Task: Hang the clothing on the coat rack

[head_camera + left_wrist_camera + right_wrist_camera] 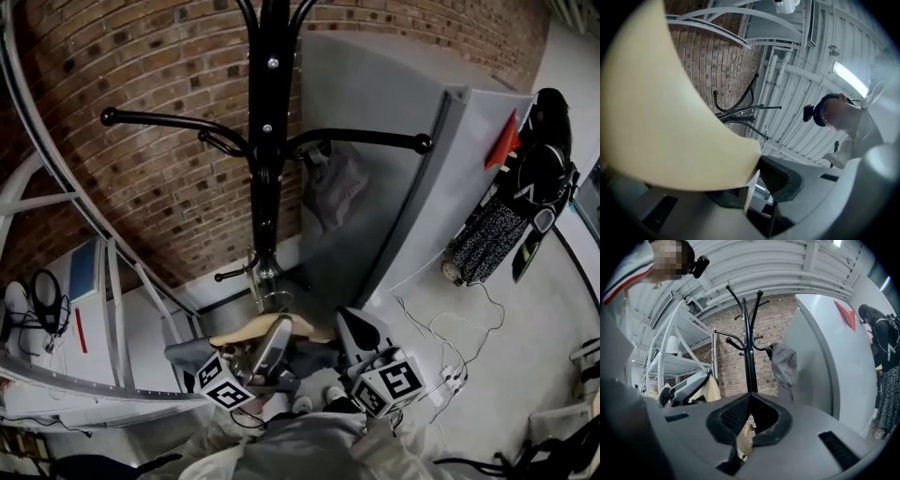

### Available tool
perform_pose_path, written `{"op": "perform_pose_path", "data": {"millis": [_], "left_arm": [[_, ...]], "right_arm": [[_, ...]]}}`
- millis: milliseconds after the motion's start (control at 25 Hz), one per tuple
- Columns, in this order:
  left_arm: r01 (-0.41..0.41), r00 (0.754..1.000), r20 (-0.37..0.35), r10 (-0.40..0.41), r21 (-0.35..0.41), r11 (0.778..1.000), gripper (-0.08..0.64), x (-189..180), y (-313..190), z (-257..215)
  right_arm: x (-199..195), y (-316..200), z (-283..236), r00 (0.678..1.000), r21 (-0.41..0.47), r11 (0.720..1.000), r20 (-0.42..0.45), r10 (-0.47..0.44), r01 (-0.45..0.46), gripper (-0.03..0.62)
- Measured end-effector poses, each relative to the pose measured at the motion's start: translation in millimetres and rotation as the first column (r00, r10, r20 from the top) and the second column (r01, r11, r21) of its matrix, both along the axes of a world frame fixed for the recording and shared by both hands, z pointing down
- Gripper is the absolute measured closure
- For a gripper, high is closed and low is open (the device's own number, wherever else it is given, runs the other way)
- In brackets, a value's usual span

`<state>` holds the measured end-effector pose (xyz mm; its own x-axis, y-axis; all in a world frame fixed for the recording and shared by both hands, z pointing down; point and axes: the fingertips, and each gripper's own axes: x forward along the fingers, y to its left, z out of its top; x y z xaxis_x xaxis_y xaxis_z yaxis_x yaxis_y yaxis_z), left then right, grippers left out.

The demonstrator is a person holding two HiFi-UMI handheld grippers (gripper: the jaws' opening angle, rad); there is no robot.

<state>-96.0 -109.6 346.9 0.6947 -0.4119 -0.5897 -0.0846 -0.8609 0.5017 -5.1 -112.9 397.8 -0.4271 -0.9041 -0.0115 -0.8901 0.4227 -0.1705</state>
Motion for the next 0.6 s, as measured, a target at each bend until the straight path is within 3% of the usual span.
{"op": "perform_pose_path", "data": {"millis": [280,600], "left_arm": [[0.102,0.995,0.017,-0.102,-0.003,0.995,0.456,17.6,-20.4,1.8],[0.224,0.974,0.02,-0.224,-0.005,0.974,0.456,38.1,-30.0,3.1]], "right_arm": [[16.4,-30.0,2.4,0.995,-0.013,0.995,0.007,-0.1,0.1,0.568],[29.6,-52.3,2.6,0.966,-0.006,0.966,0.024,-0.257,0.257,0.568]]}}
